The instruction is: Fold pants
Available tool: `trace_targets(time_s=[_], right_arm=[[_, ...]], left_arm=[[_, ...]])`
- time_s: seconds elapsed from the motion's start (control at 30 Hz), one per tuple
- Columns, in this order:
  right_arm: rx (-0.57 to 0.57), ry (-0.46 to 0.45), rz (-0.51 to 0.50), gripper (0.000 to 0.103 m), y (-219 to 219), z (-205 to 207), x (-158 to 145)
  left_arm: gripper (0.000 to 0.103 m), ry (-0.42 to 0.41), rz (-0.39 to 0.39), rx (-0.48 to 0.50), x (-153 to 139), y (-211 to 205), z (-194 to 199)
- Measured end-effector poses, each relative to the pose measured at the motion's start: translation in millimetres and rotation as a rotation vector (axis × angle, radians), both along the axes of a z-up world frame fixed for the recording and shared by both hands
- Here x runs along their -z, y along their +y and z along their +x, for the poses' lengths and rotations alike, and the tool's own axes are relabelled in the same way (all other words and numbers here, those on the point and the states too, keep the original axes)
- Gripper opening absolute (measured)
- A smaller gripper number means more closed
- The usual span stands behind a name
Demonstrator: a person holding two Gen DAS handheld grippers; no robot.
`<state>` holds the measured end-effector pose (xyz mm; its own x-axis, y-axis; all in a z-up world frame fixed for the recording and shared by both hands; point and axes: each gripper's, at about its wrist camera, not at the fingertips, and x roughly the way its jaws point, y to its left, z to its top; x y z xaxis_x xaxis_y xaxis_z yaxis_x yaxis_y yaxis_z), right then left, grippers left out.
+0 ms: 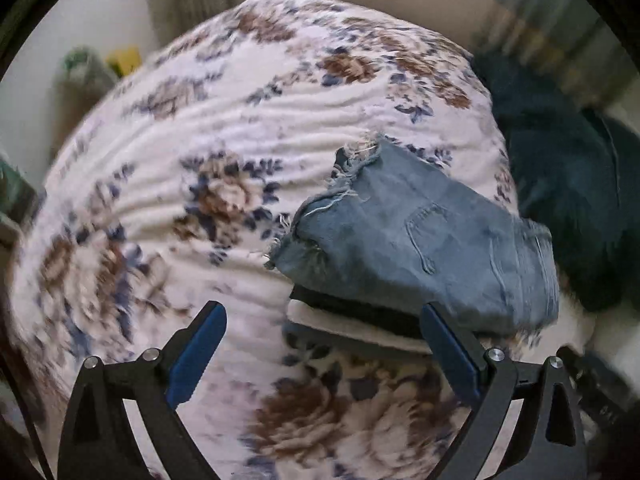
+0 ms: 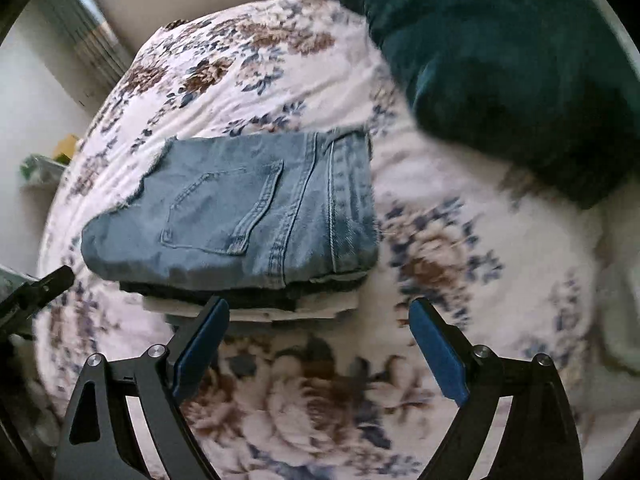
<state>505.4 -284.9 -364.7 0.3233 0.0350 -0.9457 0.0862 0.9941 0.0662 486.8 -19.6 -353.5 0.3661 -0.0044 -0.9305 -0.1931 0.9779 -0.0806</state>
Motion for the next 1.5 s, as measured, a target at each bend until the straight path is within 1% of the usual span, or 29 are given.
trace_targets(time_s=[0.03,0.13,0.3,0.4,0.53,0.77,0.83,0.9,0.97,1.07,1.2,1.33,1.5], right_arm=[[0.004,-0.012,-0.016,0.093,-0.1,-4.7,-4.7],[0.03,-0.045,-0.045,0.093,4.1,-27.5,-37.6],[0.073,-0.103,-0.076,0.093,23.7,-69.0,-90.3],[0.092,-0.141,-0.104,0.093,34.6,-95.8,-119.3],[0.119,-0.192,-0.152,0.093,45.8,-138.0,-160.1],[0.104,-0.272,-0.172,0.093,66.8,-221.5,-236.5],[0.092,-0.301,-0.173,0.093,73.1,-247.6,-258.6],[0.083,-0.323,-0.168,0.093,78.6,-269.5,-279.3],[0.072,-0.354,-0.167,0.093,83.3,-297.1,-306.0],[0.06,-0.383,-0.157,0.093,88.1,-334.9,-340.4],[0.045,-0.436,-0.158,0.093,94.9,-384.8,-382.8],[0.043,-0.468,-0.143,0.093,96.3,-426.2,-414.0],[0.034,-0.494,-0.145,0.093,98.0,-457.1,-440.8]], left_arm=[[0.099,-0.011,0.023,0.023,-7.6,-2.7,-5.4],[0.099,-0.043,0.045,0.074,-25.1,-4.7,-17.0],[0.099,-0.096,0.077,0.15,-61.3,-8.4,-39.1],[0.099,-0.141,0.1,0.193,-89.7,-8.2,-61.6],[0.099,-0.173,0.116,0.231,-122.1,-7.2,-93.9],[0.099,-0.249,0.132,0.258,-184.6,-5.7,-167.7],[0.099,-0.279,0.135,0.258,-205.5,-5.0,-193.4],[0.099,-0.297,0.139,0.254,-219.9,-2.3,-211.9],[0.099,-0.315,0.129,0.25,-238.0,-0.2,-232.7],[0.099,-0.342,0.136,0.241,-266.8,3.3,-263.1],[0.099,-0.407,0.156,0.241,-300.3,4.7,-299.9],[0.099,-0.433,0.143,0.245,-324.9,6.7,-327.5],[0.099,-0.479,0.144,0.254,-348.0,6.4,-353.1]])
